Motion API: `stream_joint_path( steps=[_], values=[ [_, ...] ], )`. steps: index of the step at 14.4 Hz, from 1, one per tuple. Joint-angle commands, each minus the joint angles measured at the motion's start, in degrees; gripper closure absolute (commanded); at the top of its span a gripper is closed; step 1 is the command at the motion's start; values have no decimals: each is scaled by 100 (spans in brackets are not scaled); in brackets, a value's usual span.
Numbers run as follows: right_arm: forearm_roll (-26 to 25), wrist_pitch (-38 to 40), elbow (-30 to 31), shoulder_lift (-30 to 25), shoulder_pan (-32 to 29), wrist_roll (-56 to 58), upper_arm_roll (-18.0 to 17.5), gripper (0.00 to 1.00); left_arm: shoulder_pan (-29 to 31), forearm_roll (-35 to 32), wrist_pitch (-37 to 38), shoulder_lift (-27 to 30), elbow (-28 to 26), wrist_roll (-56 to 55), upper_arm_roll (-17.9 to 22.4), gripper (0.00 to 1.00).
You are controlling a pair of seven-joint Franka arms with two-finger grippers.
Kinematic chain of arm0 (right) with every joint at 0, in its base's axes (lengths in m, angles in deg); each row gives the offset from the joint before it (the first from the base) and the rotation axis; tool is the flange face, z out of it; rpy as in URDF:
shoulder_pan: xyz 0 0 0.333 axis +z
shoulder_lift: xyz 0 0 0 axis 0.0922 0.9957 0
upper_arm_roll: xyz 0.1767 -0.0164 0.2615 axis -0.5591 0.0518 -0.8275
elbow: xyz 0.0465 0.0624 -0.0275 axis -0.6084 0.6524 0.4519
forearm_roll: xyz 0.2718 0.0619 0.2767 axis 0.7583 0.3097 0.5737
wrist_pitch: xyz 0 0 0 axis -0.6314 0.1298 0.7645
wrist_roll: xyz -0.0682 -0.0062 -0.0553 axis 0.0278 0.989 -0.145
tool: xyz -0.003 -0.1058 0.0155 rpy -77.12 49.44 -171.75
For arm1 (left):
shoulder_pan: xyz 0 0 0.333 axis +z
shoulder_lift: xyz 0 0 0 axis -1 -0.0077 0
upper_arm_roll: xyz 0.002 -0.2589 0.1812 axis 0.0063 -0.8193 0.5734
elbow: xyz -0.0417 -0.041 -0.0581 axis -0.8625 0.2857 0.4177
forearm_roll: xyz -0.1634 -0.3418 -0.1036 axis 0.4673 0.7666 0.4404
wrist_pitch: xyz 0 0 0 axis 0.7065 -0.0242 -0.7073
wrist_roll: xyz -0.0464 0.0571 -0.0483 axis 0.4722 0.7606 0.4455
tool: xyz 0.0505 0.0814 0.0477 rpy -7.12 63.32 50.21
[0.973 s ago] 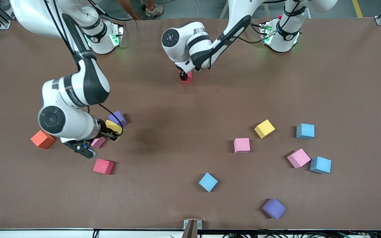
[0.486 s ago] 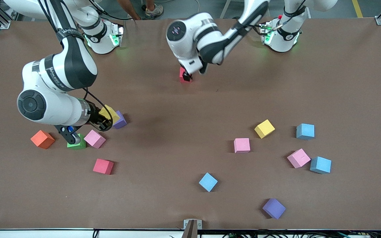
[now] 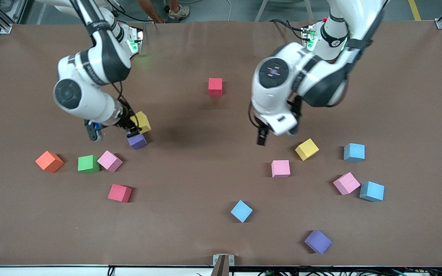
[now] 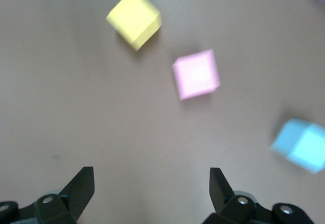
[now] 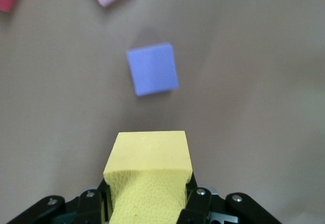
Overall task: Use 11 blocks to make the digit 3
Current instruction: 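Carry the yellow cube toward the red cube with the right gripper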
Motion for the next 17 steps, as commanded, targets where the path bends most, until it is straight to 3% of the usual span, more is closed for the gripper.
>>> stream_joint_path(
  steps=[1,3,5,9,13,15,17],
  values=[
    [108,-508,740,-418,6,-1132,-296,100,464,-344,152,5,246,292,-65,0],
    [676,-508,880,-418,6,-1565,-358,100,947,-319,160,39,255,1027,-144,0],
    [890,-569,1134,-383,50,-1601,-358,100,1019,-223,169,214,71,1897,-75,0],
    [899,-1885,1890,-383,646,-2013,-463,100,1099,391,370,461,-131,4242,338,0],
    [899,-2168,2084,-409,797,-2181,-885,100,1116,726,555,514,-307,5967,620,0],
    [899,-2747,2269,-331,1086,-2671,-912,100,1125,997,565,576,-544,6680,699,0],
    [899,-2846,2270,-252,1228,-3015,-912,100,1168,1270,556,489,-563,7173,743,0]
  ],
)
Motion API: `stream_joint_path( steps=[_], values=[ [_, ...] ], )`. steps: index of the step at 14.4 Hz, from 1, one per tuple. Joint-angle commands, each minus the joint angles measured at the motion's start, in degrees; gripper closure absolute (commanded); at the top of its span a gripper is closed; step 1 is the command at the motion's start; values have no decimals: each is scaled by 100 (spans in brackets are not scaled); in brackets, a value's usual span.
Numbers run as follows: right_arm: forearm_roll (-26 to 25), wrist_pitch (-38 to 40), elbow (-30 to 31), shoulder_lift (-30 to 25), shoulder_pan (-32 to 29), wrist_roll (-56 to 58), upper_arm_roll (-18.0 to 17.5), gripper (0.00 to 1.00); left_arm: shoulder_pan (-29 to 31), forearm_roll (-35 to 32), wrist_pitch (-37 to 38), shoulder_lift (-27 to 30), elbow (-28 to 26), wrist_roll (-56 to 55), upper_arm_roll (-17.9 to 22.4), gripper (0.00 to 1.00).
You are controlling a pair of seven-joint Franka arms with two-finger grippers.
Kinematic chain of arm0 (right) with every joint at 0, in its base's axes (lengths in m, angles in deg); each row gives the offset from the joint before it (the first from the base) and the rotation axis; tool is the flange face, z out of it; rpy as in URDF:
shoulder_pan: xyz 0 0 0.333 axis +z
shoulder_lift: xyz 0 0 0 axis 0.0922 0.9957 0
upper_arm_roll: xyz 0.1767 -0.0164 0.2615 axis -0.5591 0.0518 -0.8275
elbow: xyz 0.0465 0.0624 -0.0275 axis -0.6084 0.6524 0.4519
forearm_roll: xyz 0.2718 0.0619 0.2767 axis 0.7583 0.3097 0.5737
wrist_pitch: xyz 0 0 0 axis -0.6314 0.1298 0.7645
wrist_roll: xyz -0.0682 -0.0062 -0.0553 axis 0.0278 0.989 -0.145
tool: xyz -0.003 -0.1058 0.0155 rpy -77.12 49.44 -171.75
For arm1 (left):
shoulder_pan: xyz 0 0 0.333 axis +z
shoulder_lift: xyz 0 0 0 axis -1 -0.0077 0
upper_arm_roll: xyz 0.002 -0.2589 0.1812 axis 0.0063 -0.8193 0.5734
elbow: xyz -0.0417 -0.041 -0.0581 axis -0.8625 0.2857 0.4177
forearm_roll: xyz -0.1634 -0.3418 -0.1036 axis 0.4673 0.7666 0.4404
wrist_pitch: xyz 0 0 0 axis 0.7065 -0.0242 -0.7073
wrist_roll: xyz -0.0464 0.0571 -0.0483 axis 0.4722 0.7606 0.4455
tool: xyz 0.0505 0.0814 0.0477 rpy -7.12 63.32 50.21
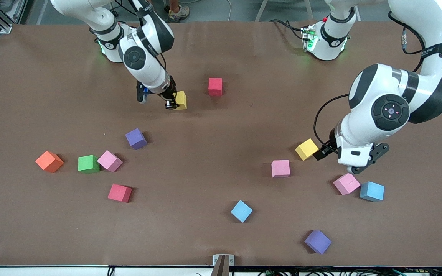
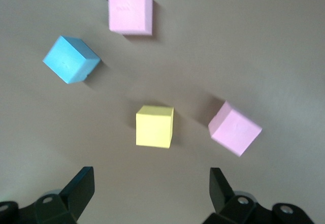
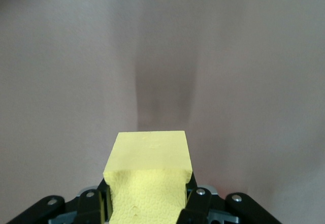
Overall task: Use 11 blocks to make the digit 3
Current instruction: 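Set yellow beside red with the right gripper while the left gripper grasps yellow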
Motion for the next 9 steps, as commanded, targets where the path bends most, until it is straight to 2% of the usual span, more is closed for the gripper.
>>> stream_joint_path(
  steps=[1,5,9],
  values=[
    [117,-211,172,-13,181,-441,-15,100,113,375,-85,65,-228,563,48,0],
    [117,-755,164,548,619,-1082,-15,100,139,385,-349,-322,-350,256,39,0],
    [125,-765,146,663,779,-1198,-15,100,122,350,-1061,-620,-720,151,48,0]
  ],
)
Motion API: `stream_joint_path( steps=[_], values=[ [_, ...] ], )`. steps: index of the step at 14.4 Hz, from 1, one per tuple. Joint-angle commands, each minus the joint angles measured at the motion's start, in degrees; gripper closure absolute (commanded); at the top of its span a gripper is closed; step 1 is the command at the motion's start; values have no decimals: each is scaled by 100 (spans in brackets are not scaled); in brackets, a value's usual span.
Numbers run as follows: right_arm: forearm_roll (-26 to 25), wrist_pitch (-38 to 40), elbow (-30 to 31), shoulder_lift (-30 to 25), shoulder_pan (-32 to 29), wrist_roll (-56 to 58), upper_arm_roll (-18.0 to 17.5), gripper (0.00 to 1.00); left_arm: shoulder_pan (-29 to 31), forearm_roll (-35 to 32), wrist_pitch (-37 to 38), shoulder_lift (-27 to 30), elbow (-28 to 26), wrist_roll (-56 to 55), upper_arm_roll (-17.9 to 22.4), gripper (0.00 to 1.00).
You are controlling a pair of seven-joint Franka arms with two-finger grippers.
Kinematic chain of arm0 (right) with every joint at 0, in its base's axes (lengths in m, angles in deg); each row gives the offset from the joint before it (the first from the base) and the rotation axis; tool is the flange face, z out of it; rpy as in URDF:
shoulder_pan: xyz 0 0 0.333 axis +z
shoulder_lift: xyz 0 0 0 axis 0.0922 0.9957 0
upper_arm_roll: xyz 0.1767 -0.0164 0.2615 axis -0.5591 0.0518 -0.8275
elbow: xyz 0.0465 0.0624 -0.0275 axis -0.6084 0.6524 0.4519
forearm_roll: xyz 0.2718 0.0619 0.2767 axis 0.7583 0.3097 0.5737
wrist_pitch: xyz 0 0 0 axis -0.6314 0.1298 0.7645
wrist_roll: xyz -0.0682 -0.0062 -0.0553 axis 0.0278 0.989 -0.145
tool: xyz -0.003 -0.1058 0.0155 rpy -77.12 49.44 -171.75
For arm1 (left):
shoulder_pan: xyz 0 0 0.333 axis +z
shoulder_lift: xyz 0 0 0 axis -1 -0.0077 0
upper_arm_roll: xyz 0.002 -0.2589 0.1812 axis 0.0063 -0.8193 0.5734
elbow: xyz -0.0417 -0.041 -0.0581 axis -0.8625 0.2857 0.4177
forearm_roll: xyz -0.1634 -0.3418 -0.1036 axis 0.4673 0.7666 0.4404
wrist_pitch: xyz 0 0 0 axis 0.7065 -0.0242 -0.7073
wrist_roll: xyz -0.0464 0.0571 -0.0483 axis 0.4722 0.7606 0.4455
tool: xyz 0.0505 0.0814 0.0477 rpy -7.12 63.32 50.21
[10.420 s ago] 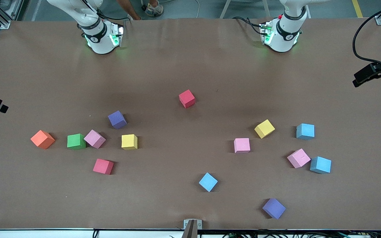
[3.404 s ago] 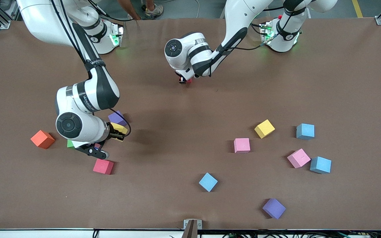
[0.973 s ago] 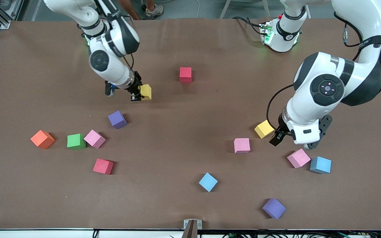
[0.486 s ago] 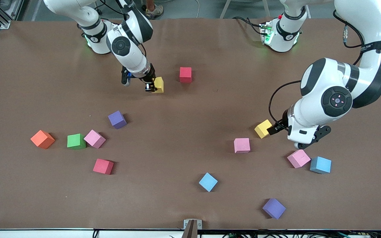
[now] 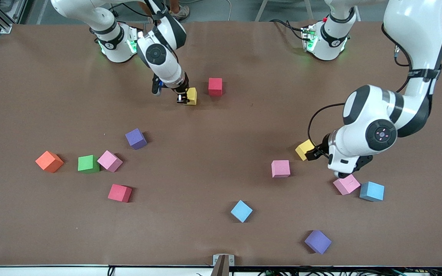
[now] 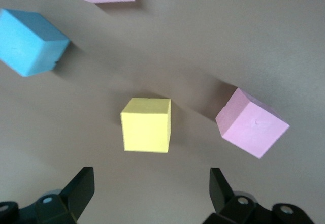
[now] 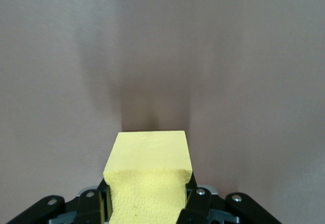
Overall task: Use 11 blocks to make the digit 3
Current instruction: 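Set yellow beside red with the right gripper while the left gripper grasps yellow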
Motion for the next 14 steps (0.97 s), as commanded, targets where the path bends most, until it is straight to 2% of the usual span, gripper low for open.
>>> stream_joint_path(
  steps=[1,6,14],
  values=[
    [124,-141,28,32,89,-148,5,100,11,19,-314,-236,-194,-199,-5,0],
    [124,-310,28,86,274,-518,-4,100,2,-358,-1087,-562,-712,-507,4,0],
    [124,-265,28,-11,643,-711,-13,100,-24,-570,-1096,-695,-923,-516,30,0]
  ],
)
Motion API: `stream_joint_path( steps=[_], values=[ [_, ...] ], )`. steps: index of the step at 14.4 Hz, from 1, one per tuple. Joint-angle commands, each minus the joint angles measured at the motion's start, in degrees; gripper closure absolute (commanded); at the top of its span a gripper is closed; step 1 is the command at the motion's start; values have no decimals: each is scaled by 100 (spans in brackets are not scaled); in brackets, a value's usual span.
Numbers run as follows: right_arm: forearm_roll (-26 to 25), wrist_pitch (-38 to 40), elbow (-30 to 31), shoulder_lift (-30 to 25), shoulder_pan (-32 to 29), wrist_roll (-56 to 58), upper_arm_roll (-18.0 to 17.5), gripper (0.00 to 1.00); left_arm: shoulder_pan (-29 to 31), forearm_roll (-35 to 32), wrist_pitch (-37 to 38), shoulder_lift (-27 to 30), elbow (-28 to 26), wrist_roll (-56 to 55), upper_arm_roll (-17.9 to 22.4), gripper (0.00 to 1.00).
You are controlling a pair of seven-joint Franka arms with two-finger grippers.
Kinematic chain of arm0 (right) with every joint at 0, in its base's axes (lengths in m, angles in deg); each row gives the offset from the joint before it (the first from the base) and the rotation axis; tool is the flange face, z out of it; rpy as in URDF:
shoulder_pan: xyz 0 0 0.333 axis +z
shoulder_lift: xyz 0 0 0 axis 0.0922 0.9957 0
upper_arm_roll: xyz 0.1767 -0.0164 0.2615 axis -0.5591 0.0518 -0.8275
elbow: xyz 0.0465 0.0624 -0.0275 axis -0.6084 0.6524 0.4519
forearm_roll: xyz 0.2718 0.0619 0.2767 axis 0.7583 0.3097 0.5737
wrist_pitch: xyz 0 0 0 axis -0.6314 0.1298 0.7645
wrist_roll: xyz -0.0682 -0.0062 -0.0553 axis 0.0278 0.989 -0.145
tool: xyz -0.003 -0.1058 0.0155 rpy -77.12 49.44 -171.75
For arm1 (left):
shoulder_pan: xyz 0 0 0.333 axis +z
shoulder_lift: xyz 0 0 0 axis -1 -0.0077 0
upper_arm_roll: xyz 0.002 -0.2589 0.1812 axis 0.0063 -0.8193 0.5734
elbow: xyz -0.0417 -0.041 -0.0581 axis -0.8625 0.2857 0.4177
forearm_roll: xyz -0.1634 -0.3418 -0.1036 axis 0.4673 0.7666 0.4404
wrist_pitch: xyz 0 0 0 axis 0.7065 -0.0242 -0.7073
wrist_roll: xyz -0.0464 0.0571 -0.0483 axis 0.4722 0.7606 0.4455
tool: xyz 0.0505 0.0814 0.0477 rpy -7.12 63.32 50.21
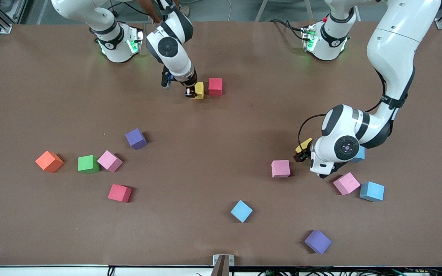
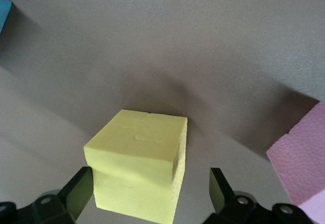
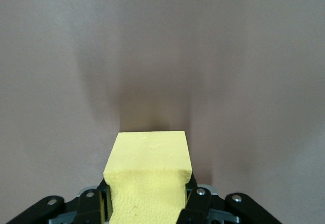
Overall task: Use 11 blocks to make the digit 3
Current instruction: 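Release the yellow cube with the right gripper while the left gripper lifts yellow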
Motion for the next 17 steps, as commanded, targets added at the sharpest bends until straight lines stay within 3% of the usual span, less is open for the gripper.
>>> stream_joint_path(
  steps=[1,6,10,15,17],
  values=[
    [118,-17,52,-120,115,-184,-41,100,-23,-125,-48,64,-176,-93,21,0],
    [118,-35,52,-111,133,-264,-51,100,3,-142,-4,319,-131,-67,21,0],
    [127,-87,35,-76,133,-264,-51,100,195,-116,-99,845,-367,599,-32,0],
    [162,-96,8,-41,150,-264,-51,99,434,-55,-1144,1084,-1150,900,-50,0],
    [162,-105,-27,-23,150,-264,-51,99,408,304,-1575,1084,-1318,804,-50,0]
  ],
)
